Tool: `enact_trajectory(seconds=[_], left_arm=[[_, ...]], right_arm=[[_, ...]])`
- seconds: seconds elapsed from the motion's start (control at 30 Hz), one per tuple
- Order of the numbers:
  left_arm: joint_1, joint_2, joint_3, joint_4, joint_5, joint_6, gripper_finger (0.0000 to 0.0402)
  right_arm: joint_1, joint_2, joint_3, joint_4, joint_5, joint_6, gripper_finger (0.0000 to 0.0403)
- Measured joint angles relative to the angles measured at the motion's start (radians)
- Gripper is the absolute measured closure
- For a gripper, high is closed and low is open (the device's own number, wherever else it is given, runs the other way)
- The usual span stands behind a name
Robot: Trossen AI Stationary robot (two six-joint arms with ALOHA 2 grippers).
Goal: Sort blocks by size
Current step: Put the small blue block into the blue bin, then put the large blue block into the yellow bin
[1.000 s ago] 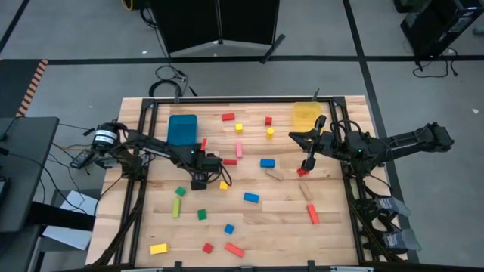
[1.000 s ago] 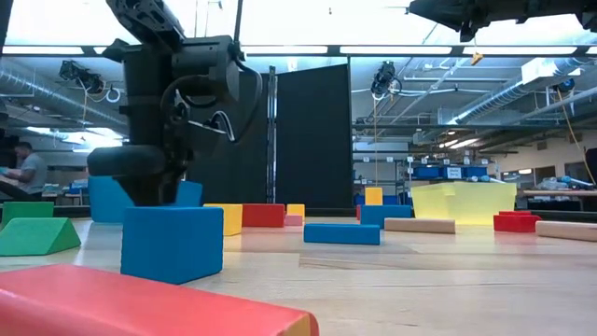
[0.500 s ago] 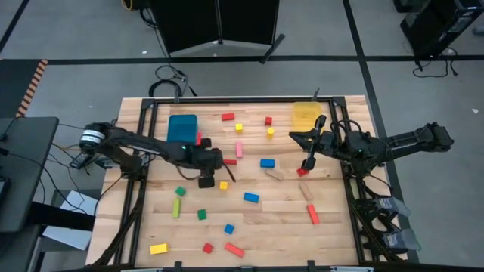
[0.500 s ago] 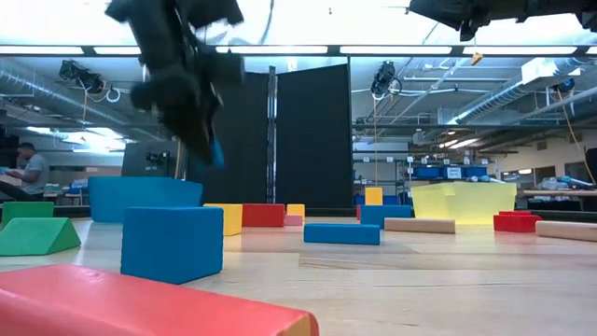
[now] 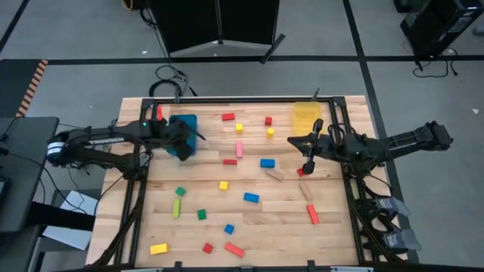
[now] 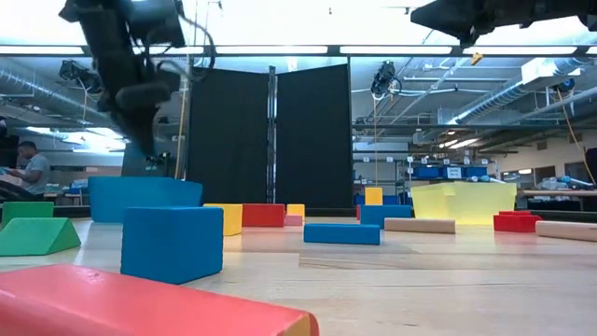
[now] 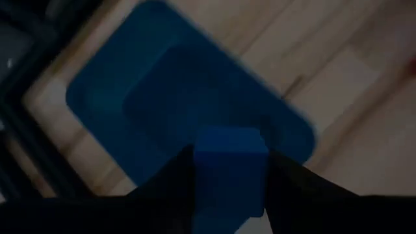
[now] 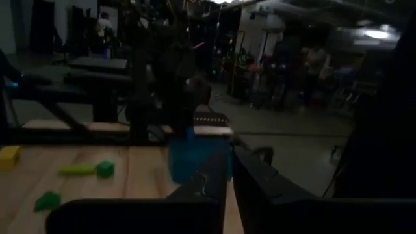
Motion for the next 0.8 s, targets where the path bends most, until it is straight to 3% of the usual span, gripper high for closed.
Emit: enact_trajectory(seconds=[0.1,0.23,0.3,0.4,0.6,0.8], left_arm=[[0.034,0.011,-0.039,0.034,0.002,-0.001,0.0250],[0.042,0.012,-0.037,0.099,0.021,0.031,0.0142],[0.034,0.012,-0.022,0.178,0.089,0.078,0.0095],[-0.010,0.025,-0.013,0.347,0.182,0.139,0.0057],[-0.153,0.181,-0.013,0.537,0.228,0.235,0.0074],[-0.249,0.224,-0.014,0.752,0.232,0.236,0.0111]], right_arm=[[0.003,0.000,0.002,-0.060,0.000,0.047,0.0336],[0.003,0.007,0.070,-0.275,0.000,0.116,0.0283],[0.003,0.026,0.117,-0.385,0.000,0.143,0.0254],[0.003,0.069,0.172,-0.487,0.000,0.149,0.0211],[0.003,0.154,0.196,-0.507,-0.013,0.153,0.0150],[0.003,0.311,0.196,-0.440,-0.052,0.193,0.0137]])
